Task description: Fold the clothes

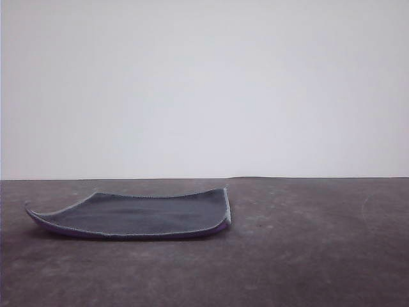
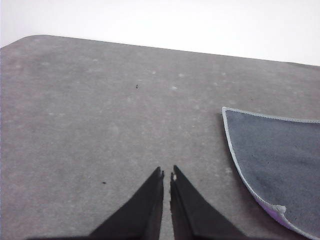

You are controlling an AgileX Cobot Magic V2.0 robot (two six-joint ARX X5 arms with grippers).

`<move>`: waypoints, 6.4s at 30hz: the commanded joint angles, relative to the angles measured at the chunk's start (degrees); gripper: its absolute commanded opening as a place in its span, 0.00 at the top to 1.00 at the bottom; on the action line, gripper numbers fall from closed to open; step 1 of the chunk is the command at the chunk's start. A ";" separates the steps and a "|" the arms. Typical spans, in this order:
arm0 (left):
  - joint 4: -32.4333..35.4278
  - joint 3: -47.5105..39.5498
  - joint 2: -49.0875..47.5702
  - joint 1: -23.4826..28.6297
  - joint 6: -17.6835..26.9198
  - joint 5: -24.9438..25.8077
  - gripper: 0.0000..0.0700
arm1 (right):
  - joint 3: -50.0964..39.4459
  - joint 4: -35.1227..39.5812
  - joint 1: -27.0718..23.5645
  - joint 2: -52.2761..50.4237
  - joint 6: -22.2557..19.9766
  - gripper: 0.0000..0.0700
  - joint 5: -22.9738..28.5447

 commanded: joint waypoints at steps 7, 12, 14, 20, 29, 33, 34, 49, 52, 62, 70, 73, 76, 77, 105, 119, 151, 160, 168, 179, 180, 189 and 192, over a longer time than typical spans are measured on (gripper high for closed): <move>-0.31 -1.16 -0.02 0.02 -0.17 0.00 0.98 | -0.20 0.50 -0.02 -0.09 0.81 0.99 0.17; -0.31 -1.16 -0.02 0.04 -0.17 0.00 0.98 | -0.20 0.50 -0.02 -0.09 0.68 0.99 0.22; -0.31 -1.16 -0.02 0.02 -0.17 0.00 0.98 | -0.20 0.50 -0.02 -0.09 0.66 0.99 0.22; -0.28 -1.16 -0.02 0.02 -0.18 -0.02 0.98 | -0.20 0.52 -0.02 -0.09 0.68 0.99 0.22; -0.02 -1.15 -0.02 0.00 -1.83 0.16 0.98 | -0.19 0.61 0.04 -0.09 4.31 0.99 -2.14; 5.07 0.22 0.00 -0.02 -5.56 3.39 0.98 | 1.31 2.36 0.04 -0.08 10.05 0.99 -4.75; 7.38 0.87 0.06 -0.02 -6.70 3.40 0.98 | 2.34 2.37 0.04 0.03 11.77 0.99 -5.01; 0.15 34.92 32.55 -0.07 -3.92 7.90 0.98 | 33.56 2.45 0.08 39.06 15.82 0.99 -23.11; -5.05 42.39 41.41 -0.07 -1.50 9.11 0.98 | 39.98 1.95 0.55 49.64 15.79 0.99 -29.34; -9.84 54.50 62.52 -0.07 0.48 17.69 0.98 | 52.18 0.37 4.23 70.95 14.44 0.99 -32.72; -15.55 54.75 71.42 -0.07 1.07 25.46 0.98 | 52.28 -4.99 7.90 76.54 10.95 0.99 -32.89; -17.09 54.75 73.02 -0.07 2.19 25.86 0.98 | 52.28 -6.43 9.22 77.55 9.41 0.99 -32.68; -17.55 54.75 73.41 -0.07 2.65 25.83 0.98 | 52.28 -6.69 9.99 77.91 9.20 0.99 -32.67; -17.54 54.75 73.40 -0.07 2.67 25.83 0.98 | 52.28 -6.65 10.15 77.92 9.17 0.99 -32.68; -10.30 57.66 85.87 -0.06 0.17 30.57 0.55 | 54.83 6.34 12.05 91.43 16.58 0.28 -39.30; -14.81 80.84 113.03 0.01 1.35 31.61 0.55 | 77.31 6.05 16.43 115.56 19.50 0.29 -39.39; -16.89 88.80 124.54 -1.56 2.38 36.62 0.56 | 84.91 5.53 20.37 124.85 22.47 0.37 -39.00; -17.07 88.80 124.54 -1.57 3.14 36.62 0.99 | 84.91 4.64 20.57 124.85 21.85 1.00 -38.71; -20.78 89.63 124.52 -1.29 3.47 38.98 0.99 | 84.94 2.85 19.85 124.85 21.16 1.00 -45.47; -39.35 95.15 124.50 -0.96 12.93 43.67 0.99 | 84.94 -1.45 18.93 124.85 20.76 1.00 -60.82; -41.19 95.55 124.50 -0.96 13.71 43.67 0.99 | 84.94 -1.94 18.93 124.85 20.76 1.00 -62.40; -53.18 97.30 124.50 -0.96 20.59 45.04 0.99 | 84.94 -11.36 18.95 124.82 16.36 1.00 -68.79; -56.26 97.43 124.50 -0.84 22.32 45.00 0.99 | 84.94 -15.86 18.95 124.82 13.76 1.00 -68.78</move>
